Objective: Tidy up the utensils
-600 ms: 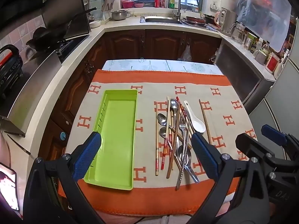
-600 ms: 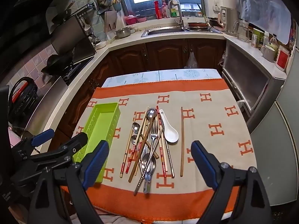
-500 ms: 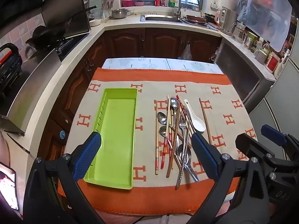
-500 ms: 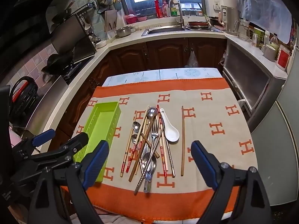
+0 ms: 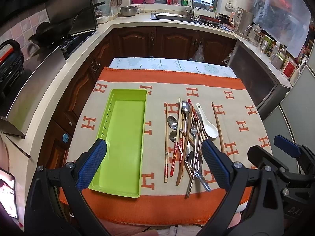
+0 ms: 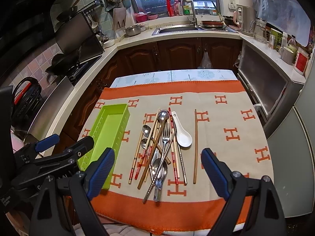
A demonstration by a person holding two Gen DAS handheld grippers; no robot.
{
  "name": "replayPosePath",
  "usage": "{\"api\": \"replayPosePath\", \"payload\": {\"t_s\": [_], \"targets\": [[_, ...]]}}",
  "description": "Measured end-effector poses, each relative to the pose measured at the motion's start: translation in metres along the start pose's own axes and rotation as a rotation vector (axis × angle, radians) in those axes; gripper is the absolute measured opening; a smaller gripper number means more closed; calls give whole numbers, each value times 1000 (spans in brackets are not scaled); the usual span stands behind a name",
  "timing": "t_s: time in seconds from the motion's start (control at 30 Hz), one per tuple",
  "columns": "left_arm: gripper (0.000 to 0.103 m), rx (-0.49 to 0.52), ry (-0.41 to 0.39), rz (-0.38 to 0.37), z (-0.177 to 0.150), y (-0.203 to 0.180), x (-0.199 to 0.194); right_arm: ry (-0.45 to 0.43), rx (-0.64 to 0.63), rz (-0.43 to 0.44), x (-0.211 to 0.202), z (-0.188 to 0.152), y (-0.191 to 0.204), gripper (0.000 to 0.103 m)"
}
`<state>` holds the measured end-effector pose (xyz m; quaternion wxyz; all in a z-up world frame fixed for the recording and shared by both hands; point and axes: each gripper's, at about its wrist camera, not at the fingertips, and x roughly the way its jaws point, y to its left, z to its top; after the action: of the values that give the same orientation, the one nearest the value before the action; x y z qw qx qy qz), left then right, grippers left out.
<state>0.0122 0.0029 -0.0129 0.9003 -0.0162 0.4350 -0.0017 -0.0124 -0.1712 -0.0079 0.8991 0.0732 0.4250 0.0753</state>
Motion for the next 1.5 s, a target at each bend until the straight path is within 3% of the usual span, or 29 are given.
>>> {"api": "replayPosePath", "payload": {"t_s": [1.5], "targets": [[96,-17,-16,-18,3,5,-11,1,-1,9,-1,-1,3,90]]}}
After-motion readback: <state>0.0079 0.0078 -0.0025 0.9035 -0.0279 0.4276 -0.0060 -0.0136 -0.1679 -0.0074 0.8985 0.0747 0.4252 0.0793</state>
